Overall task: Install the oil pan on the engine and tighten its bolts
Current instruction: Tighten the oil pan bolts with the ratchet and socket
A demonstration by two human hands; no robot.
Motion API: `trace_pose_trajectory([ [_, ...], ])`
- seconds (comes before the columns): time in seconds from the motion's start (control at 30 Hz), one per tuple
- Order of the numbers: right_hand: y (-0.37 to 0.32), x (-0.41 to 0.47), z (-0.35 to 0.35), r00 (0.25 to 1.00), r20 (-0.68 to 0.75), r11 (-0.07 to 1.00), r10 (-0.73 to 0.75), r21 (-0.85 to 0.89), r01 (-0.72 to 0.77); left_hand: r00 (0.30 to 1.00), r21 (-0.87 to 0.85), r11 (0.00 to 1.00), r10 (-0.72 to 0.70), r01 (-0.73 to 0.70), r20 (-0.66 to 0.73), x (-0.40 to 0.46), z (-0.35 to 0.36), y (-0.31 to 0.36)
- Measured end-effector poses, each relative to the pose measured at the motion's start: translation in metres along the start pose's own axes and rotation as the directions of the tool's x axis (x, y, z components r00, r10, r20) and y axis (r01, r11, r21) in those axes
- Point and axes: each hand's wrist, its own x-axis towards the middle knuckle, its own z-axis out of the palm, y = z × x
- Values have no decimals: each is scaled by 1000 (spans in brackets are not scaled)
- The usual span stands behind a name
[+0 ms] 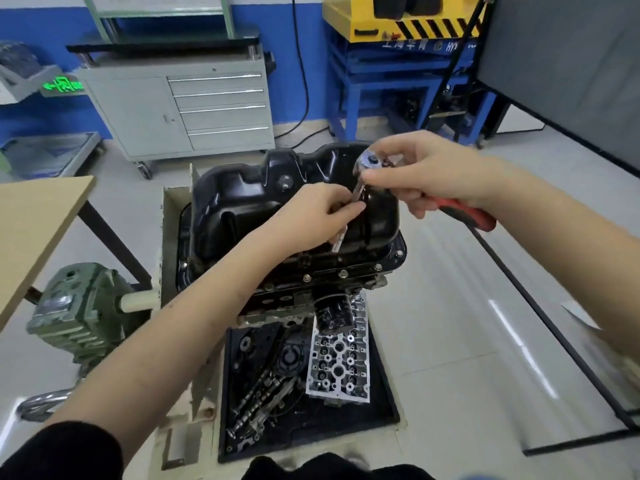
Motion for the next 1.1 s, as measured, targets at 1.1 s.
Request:
trace_pose_trajectory([
  [1.1, -4, 24, 87, 995, -77, 918, 61, -387, -86, 963, 194, 979, 10, -65, 271, -24, -10, -61],
])
